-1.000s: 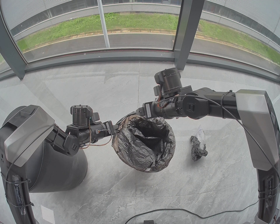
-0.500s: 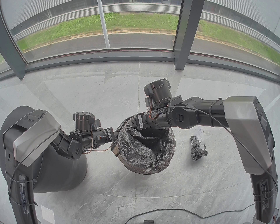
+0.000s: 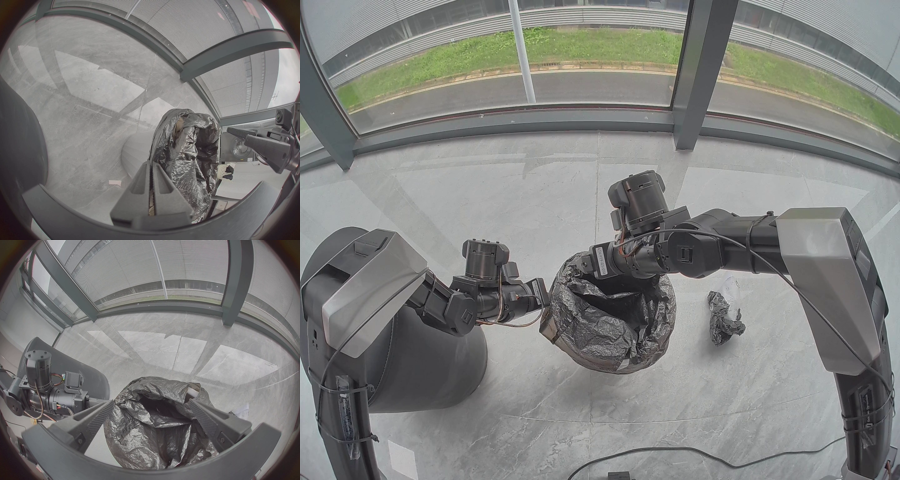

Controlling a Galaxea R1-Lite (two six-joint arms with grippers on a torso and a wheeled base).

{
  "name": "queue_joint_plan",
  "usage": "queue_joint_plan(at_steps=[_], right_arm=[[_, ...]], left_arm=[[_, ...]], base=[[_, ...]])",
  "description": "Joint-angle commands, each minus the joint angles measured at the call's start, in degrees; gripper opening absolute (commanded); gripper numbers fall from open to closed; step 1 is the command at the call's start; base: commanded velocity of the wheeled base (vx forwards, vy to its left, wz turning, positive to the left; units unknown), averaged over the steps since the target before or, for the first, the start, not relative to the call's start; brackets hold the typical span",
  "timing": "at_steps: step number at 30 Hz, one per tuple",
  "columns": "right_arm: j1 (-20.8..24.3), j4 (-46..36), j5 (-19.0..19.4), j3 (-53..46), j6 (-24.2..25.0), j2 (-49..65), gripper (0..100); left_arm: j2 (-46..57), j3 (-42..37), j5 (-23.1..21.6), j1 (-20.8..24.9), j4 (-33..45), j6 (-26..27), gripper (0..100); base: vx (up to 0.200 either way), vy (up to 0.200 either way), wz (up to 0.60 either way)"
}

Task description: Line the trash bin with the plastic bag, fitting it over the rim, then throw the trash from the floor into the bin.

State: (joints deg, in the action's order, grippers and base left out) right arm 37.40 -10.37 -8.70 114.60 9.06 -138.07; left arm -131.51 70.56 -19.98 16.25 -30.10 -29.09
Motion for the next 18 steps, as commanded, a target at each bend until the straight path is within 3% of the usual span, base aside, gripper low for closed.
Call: queue_joint_plan(at_steps=[1, 2, 3, 12, 18], right_arm=[[0.0, 0.1, -0.1, 0.0, 0.0, -0.1, 100], [0.0, 0.1, -0.1, 0.0, 0.0, -0.1, 100], [-0.1, 0.1, -0.1, 0.0, 0.0, -0.1, 100], [-0.1, 0.1, -0.1, 0.0, 0.3, -0.1, 100], [0.0, 0.1, -0.2, 0.0, 0.3, -0.6, 100]], left_arm=[[0.7, 1.5, 0.3, 0.4, 1.8, -0.2, 0], [0.7, 1.5, 0.3, 0.4, 1.9, -0.2, 0], [0.7, 1.5, 0.4, 0.4, 2.1, 0.0, 100], [5.0, -3.3, 0.6, 2.1, 1.4, -0.8, 100], [6.1, -5.5, 1.8, 1.3, 1.3, -4.2, 100]], base=[[0.000, 0.000, 0.00], [0.000, 0.000, 0.00], [0.000, 0.000, 0.00], [0.000, 0.000, 0.00], [0.000, 0.000, 0.00]])
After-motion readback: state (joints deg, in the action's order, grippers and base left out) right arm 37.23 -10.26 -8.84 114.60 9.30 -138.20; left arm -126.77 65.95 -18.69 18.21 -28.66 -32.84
